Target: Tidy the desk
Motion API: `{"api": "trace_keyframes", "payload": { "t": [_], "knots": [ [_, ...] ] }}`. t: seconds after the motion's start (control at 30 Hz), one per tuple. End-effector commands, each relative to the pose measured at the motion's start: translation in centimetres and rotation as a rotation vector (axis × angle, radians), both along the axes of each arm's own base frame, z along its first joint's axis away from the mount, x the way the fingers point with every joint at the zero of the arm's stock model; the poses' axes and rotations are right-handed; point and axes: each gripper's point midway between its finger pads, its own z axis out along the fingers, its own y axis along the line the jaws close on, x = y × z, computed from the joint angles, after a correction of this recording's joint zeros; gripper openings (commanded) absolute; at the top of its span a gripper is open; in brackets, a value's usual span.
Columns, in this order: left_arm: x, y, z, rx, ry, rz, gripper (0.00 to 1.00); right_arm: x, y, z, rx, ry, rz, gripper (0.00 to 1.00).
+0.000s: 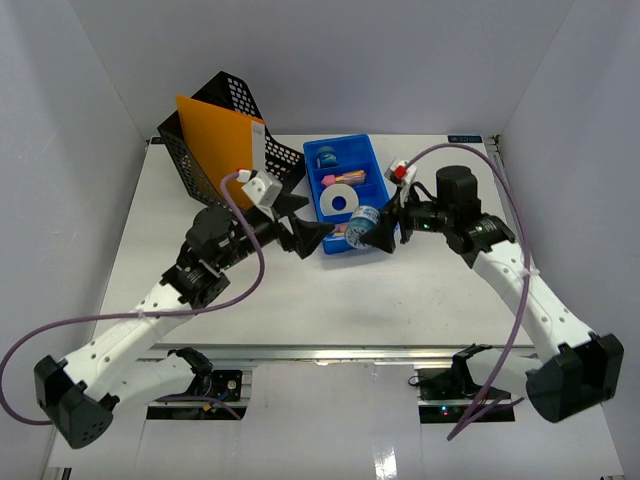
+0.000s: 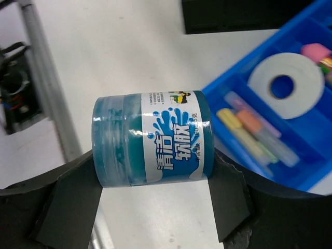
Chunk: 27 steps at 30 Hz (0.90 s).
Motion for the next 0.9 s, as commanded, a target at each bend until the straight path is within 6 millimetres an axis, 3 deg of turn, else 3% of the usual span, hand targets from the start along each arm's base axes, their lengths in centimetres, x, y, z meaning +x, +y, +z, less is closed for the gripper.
{"api": "trace_keyframes", "payload": {
  "t": [0.0,0.1,0.17,0.27,0.3,0.33,0.37,0.43,0.47,0.6,0.87],
  "knots": [
    [-0.8,4.2,-5.3,0.056,0.128,0.156,0.98,9.8,-0.8,2.0,-0.058,-0.161,-0.292,0.08],
    [-2.3,6.1,-8.0,0.032,0.22,0.201,0.98,15.1,-0.4,0.1,-0.104,-0.123,-0.408,0.08],
    [-2.8,7.2,-11.1,0.052,0.303,0.245,0.98,18.3,-0.2,1.2,-0.095,-0.151,-0.476,0.08],
    [-3.3,8.9,-12.6,0.02,0.361,0.317,0.98,23.1,0.7,-1.3,-0.124,-0.126,-0.553,0.08],
    [-3.5,9.4,-13.4,0.016,0.376,0.335,0.98,25.1,1.1,-0.1,-0.107,-0.157,-0.587,0.08],
    [-3.6,9.7,-13.8,0.011,0.384,0.347,0.98,27.1,1.4,-0.1,-0.11,-0.171,-0.627,0.08],
    [-3.7,10.0,-13.8,0.003,0.385,0.353,0.98,29.0,1.4,-1.6,-0.137,-0.164,-0.674,0.08],
    [-4.0,10.5,-13.9,-0.015,0.394,0.373,0.98,32.1,1.2,-0.3,-0.131,-0.205,-0.764,0.08],
    [-4.1,10.8,-13.9,-0.027,0.397,0.381,0.98,33.1,1.5,-2.0,-0.156,-0.194,-0.765,0.08],
    [-4.5,11.2,-14.9,-0.04,0.428,0.394,0.98,37.6,2.2,-2.2,-0.13,-0.287,-0.825,0.08],
    [-4.6,12.0,-15.5,-0.037,0.452,0.432,0.98,40.3,2.9,-4.8,-0.115,-0.351,-0.885,0.08]
  ]
}}
